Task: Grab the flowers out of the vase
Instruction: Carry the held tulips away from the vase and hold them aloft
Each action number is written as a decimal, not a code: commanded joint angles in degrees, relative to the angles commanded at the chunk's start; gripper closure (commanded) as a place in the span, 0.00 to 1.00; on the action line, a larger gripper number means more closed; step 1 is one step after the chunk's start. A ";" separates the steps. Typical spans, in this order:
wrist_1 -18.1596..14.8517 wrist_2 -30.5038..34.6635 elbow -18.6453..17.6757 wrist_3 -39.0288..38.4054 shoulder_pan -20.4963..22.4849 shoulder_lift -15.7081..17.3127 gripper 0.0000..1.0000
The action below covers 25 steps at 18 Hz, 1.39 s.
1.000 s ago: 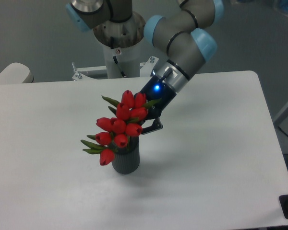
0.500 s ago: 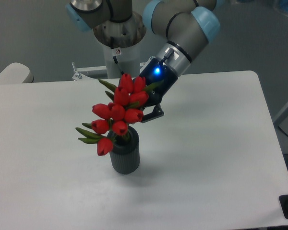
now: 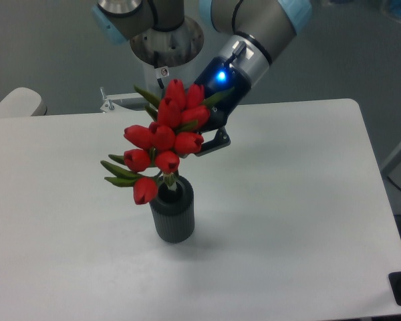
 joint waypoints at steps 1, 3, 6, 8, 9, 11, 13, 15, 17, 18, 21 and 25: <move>0.00 0.00 0.61 -0.79 0.00 0.00 0.73; 0.00 0.09 1.32 -1.41 0.00 0.00 0.73; 0.00 0.17 2.37 -1.50 1.57 -0.09 0.73; 0.09 0.26 4.22 -1.15 3.16 -1.40 0.73; 0.44 0.35 5.01 -0.72 3.60 -3.06 0.73; 0.35 0.79 7.64 -0.89 5.00 -5.87 0.73; 0.44 0.97 10.19 -0.89 6.50 -8.51 0.73; 0.70 0.97 12.47 -0.71 7.47 -11.15 0.73; 0.88 1.05 14.76 0.16 8.78 -14.22 0.73; 0.88 1.05 15.73 1.30 9.22 -15.63 0.73; 0.88 2.19 18.45 3.94 9.49 -19.24 0.73; 0.88 7.55 19.87 8.34 9.58 -20.82 0.73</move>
